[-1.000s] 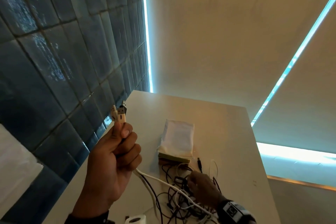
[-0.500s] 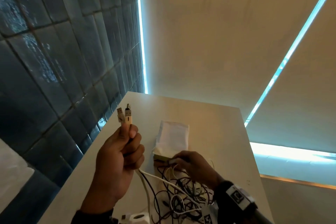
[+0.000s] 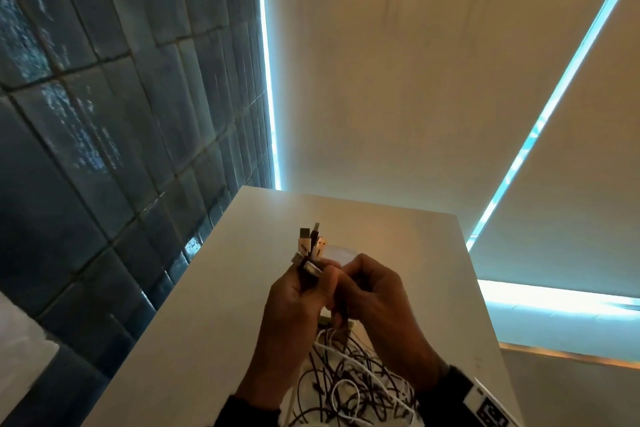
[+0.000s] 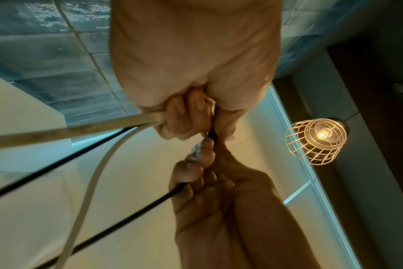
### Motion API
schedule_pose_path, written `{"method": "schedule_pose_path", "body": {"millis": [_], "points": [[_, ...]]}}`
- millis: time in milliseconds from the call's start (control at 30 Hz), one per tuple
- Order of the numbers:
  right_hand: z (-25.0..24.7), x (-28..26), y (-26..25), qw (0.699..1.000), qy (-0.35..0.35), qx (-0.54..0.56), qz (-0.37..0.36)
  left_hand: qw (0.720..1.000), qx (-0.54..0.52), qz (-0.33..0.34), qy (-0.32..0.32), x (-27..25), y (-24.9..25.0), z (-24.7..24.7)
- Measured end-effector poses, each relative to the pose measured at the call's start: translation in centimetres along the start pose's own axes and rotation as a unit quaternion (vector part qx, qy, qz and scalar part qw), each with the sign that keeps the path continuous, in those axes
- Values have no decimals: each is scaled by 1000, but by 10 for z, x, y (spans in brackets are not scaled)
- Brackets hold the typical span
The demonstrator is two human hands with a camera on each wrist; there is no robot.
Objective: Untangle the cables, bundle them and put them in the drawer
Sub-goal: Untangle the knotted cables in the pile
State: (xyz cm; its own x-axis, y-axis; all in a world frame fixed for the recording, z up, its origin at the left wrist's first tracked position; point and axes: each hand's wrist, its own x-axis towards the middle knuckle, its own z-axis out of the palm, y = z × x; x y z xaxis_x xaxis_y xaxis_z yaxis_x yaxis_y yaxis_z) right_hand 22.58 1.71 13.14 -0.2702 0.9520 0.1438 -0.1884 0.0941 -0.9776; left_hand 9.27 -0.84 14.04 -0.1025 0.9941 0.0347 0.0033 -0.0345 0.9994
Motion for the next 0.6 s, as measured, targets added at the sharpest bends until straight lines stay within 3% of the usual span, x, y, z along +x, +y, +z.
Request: {"method": "schedule_pose_path", "body": {"millis": [133,300,400,600], "points": [[-9,-6,15,999,-40,-7,14,998,-24,38,48,5,5,0],[0,-6,9,1000,-21,18,-16,1000,-10,20,-6,8,4,4],[2,5,5,996,-47,-29,-64,997,38,61,1,12,11,2],[-18,10,24,991,-96,-93,-16,997,24,64,24,28,16,-17]]}}
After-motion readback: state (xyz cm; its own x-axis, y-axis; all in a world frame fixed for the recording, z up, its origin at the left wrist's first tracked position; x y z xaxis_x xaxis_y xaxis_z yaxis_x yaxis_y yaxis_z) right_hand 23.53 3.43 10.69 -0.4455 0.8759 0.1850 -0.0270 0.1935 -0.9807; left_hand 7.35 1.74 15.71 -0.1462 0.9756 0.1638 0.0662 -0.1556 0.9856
